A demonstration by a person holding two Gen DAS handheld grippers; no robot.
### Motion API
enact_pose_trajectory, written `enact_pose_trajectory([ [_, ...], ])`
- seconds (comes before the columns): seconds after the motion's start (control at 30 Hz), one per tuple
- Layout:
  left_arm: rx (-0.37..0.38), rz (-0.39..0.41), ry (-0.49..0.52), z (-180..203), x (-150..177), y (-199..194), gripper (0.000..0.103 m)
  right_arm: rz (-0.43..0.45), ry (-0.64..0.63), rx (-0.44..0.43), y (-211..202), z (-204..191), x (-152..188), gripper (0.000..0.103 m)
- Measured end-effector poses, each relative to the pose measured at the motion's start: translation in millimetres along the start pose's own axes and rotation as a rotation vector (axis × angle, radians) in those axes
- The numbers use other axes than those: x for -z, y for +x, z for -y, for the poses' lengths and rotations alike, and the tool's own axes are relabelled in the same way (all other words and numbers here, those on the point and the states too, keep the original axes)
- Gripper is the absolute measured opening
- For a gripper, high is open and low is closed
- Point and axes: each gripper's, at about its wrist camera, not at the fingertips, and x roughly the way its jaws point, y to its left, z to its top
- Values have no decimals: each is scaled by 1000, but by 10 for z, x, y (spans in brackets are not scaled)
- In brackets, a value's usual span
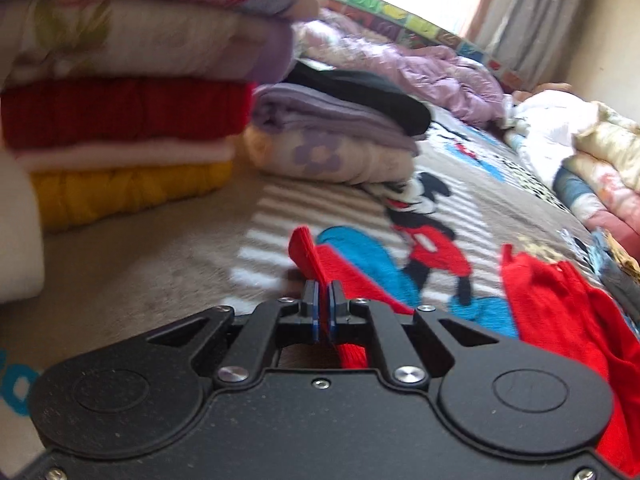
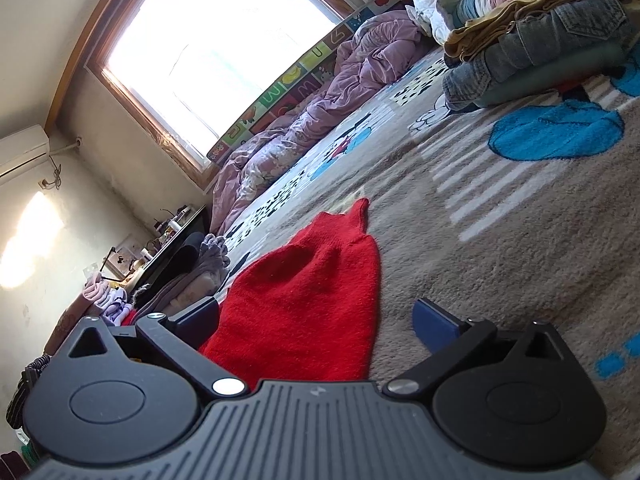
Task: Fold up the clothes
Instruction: 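Pull the red sweater's sleeve across the sweater body with the left gripper, then open the left gripper to lay the sleeve on the sweater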
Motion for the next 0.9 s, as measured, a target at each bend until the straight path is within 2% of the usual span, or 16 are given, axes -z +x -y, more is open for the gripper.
enact_pose_trajectory([
  [0.13, -38, -15, -5, -49, 33, 17, 4, -3, -10, 4, 14, -13, 4, 103],
  [0.33, -217, -16, -14, -58, 74, -50, 4, -4, -12, 6, 20, -18, 1, 103],
  [0.43, -250, 16, 4, 35, 102, -181, 4, -3, -10, 4, 21, -15, -2, 103],
  [0.57, -216, 37, 40, 354, 169, -351, 6, 3, 6, -2, 2, -2, -8, 102],
  [0.6, -198, 34, 47, 453, 196, -382, 9, 5, 13, -3, -4, 5, -13, 102],
  [0.67, -162, 26, 61, 654, 251, -445, 24, 7, 27, -6, -18, 20, -24, 100],
  [0.7, -151, 29, 65, 763, 281, -475, 42, 9, 35, -7, -25, 29, -31, 100],
  [0.73, -142, 33, 69, 873, 311, -504, 54, 10, 45, -7, -28, 39, -41, 99],
  [0.8, -86, 28, 58, 1082, 378, -516, 57, 11, 65, -8, -34, 60, -60, 95],
  [0.9, 1, 0, 9, 1341, 499, -473, 71, 13, 96, -10, -42, 91, -90, 90],
])
